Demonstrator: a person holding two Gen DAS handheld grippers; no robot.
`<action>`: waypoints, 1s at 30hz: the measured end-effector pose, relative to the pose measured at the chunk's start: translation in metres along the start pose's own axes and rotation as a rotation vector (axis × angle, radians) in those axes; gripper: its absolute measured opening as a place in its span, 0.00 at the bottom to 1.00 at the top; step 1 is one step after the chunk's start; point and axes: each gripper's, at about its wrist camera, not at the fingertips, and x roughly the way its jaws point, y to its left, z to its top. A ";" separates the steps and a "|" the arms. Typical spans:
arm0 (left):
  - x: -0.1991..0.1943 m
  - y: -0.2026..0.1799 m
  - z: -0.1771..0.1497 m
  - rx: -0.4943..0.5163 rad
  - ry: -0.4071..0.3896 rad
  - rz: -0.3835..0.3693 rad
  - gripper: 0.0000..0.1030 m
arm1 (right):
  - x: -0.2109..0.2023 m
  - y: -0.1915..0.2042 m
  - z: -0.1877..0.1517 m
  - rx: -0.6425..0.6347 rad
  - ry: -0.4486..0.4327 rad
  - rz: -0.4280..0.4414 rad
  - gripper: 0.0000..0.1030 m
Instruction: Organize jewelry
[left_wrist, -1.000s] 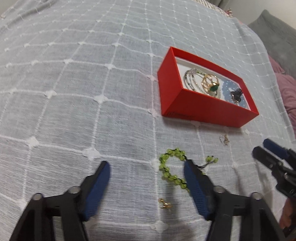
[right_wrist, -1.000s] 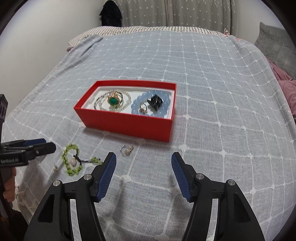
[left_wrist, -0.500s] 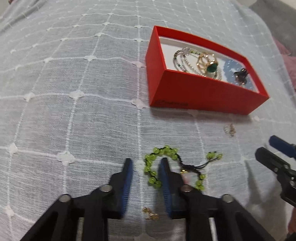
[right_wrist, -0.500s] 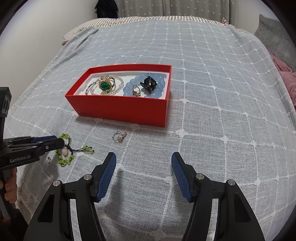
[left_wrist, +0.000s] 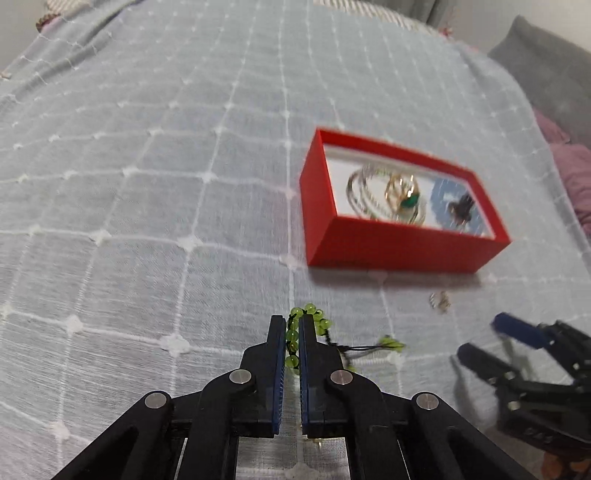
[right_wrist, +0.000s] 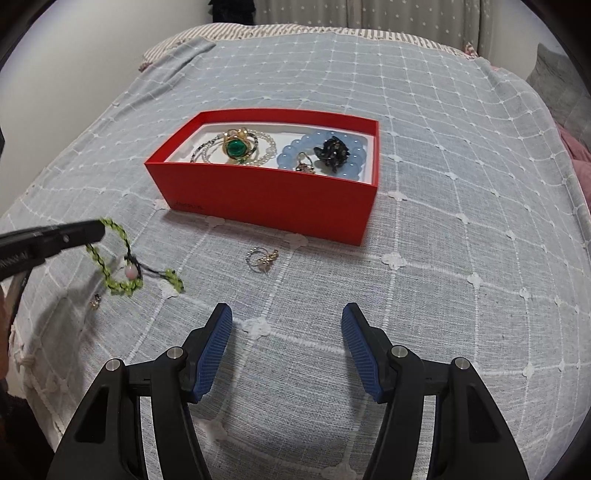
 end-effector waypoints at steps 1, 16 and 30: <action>-0.003 0.001 0.000 -0.001 -0.010 -0.001 0.01 | 0.001 0.002 0.000 -0.005 -0.004 0.000 0.63; -0.004 0.026 -0.011 0.009 -0.014 0.005 0.01 | 0.021 0.016 0.004 -0.067 -0.033 0.064 0.35; 0.013 0.023 -0.009 0.021 0.022 -0.002 0.01 | 0.032 0.019 0.015 -0.075 -0.026 0.093 0.04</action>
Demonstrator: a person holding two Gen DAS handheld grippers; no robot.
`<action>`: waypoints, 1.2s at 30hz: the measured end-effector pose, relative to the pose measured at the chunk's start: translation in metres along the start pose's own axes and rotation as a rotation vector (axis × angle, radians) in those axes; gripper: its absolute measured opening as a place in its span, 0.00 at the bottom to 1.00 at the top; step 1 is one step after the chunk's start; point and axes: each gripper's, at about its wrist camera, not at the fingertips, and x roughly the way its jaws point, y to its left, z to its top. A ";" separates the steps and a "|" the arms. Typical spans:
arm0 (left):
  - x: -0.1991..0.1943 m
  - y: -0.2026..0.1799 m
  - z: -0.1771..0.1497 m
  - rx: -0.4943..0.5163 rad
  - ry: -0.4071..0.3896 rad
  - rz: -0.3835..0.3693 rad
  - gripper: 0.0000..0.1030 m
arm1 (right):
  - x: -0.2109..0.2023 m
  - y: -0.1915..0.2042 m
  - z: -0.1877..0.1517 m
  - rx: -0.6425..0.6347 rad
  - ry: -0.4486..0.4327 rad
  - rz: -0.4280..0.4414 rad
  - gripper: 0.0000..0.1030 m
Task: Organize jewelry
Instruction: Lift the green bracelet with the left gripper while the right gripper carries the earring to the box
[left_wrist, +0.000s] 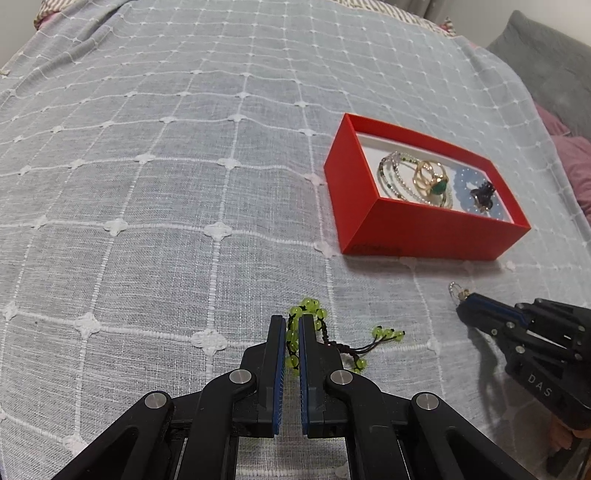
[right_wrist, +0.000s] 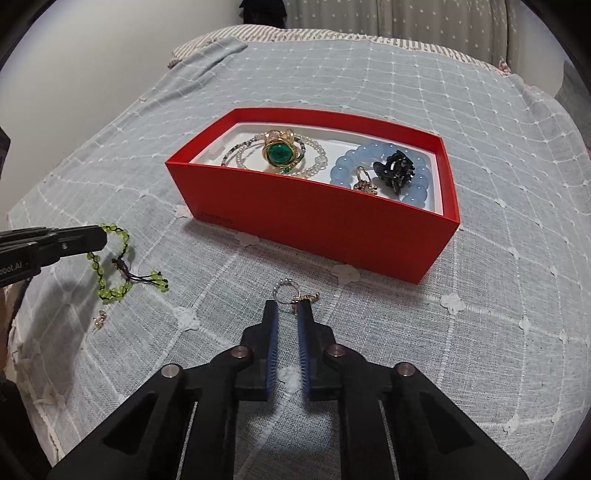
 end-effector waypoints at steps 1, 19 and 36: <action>0.001 0.000 0.000 0.001 0.002 0.001 0.01 | 0.000 0.002 0.000 -0.007 0.003 0.001 0.03; -0.002 -0.003 -0.003 0.003 0.005 -0.007 0.01 | -0.021 0.008 -0.016 -0.049 0.017 0.031 0.00; 0.003 -0.006 -0.003 0.014 0.015 -0.001 0.01 | -0.004 -0.004 -0.005 -0.074 -0.017 -0.027 0.28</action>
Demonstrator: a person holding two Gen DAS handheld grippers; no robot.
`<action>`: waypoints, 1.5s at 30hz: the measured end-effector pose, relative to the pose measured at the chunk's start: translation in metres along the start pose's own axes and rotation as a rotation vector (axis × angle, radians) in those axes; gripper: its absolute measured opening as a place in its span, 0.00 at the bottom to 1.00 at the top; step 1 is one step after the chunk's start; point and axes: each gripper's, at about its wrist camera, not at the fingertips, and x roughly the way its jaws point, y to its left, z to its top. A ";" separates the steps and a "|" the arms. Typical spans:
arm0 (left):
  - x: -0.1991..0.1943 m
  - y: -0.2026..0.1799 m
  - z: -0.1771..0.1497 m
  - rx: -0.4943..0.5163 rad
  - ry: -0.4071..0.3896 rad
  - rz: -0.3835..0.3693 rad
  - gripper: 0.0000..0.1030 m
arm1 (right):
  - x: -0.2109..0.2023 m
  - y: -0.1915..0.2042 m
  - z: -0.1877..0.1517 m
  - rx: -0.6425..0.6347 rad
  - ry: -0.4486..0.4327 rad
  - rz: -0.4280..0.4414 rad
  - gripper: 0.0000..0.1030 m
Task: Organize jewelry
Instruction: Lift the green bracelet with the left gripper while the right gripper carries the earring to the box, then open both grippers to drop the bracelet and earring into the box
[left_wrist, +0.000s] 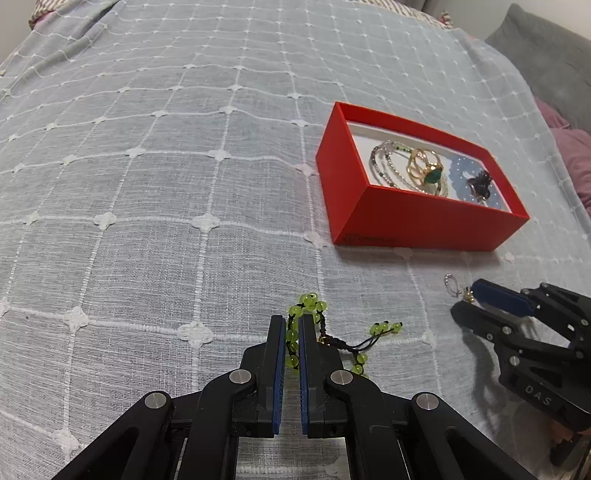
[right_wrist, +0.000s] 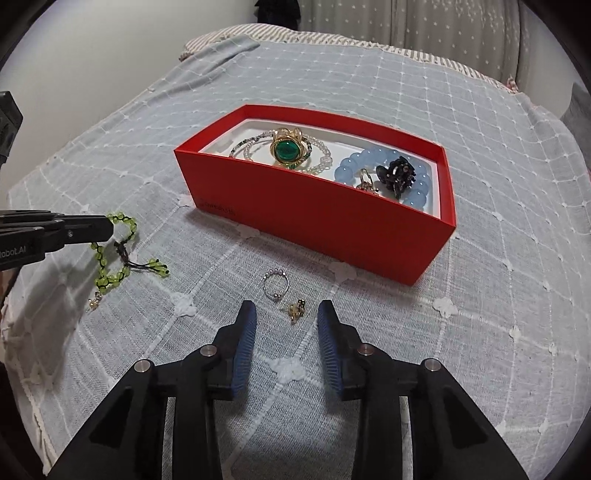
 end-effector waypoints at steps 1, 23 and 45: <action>0.000 -0.001 0.000 0.001 0.000 -0.001 0.01 | 0.001 0.000 0.001 -0.001 0.000 0.005 0.23; -0.034 -0.042 0.037 -0.001 -0.163 -0.138 0.01 | -0.047 -0.016 0.012 0.066 -0.093 0.048 0.07; -0.011 -0.064 0.084 -0.073 -0.277 -0.206 0.01 | -0.055 -0.054 0.048 0.215 -0.194 -0.001 0.07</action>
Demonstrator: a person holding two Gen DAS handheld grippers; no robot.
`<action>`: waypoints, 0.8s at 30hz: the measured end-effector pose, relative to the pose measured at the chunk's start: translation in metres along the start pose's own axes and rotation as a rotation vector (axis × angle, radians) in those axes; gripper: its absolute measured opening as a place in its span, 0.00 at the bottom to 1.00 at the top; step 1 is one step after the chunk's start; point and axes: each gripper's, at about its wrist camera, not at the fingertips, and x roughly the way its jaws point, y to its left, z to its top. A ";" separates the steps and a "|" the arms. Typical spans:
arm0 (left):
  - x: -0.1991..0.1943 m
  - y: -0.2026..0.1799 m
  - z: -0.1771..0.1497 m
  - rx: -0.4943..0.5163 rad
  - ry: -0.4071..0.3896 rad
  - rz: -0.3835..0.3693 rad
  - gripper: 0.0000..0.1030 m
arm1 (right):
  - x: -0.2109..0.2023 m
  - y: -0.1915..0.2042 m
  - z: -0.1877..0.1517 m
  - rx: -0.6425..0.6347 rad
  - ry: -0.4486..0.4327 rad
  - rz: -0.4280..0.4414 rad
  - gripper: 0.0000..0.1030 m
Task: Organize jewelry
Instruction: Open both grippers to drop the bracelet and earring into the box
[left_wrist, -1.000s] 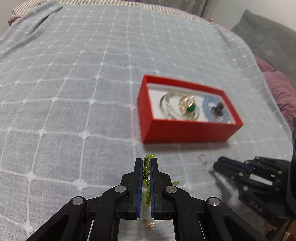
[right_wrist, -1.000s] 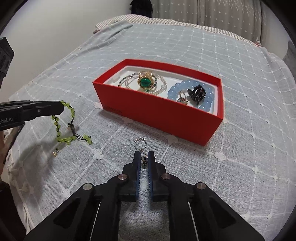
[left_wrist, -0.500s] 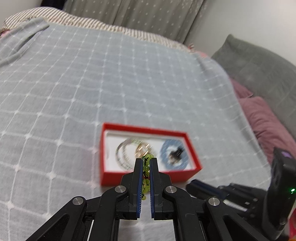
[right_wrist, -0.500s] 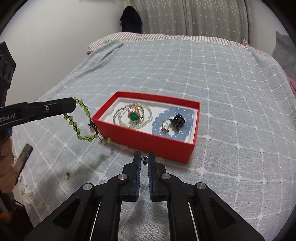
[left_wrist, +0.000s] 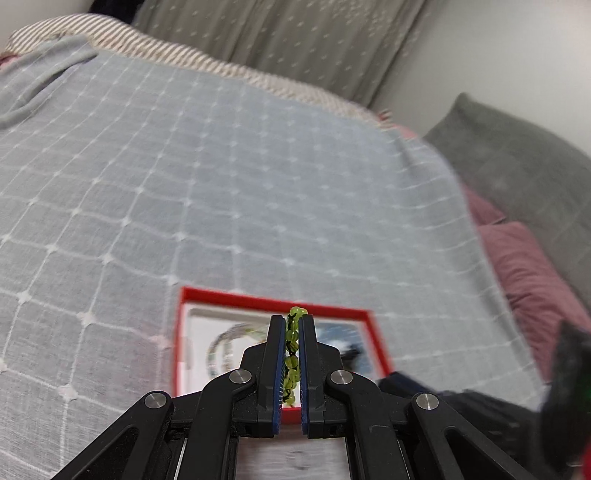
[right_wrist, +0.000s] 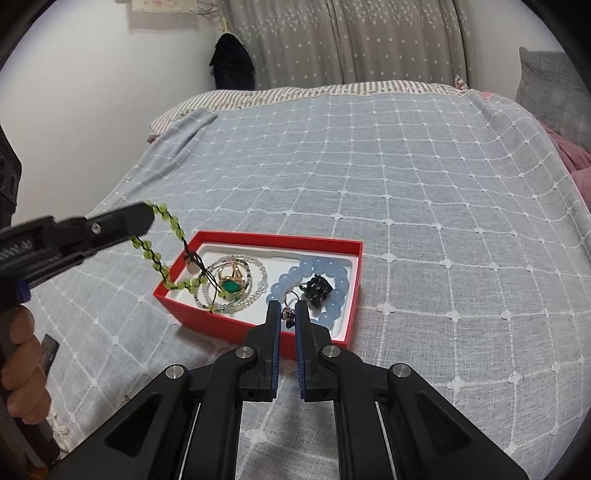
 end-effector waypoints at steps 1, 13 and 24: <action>0.006 0.003 -0.001 0.003 0.010 0.030 0.01 | 0.003 0.000 0.000 -0.001 0.004 -0.003 0.07; 0.028 0.001 -0.014 0.123 0.072 0.174 0.29 | 0.021 0.001 -0.001 -0.020 0.033 -0.030 0.08; 0.002 -0.009 -0.021 0.209 0.063 0.226 0.67 | -0.004 -0.001 -0.001 -0.016 0.020 -0.020 0.34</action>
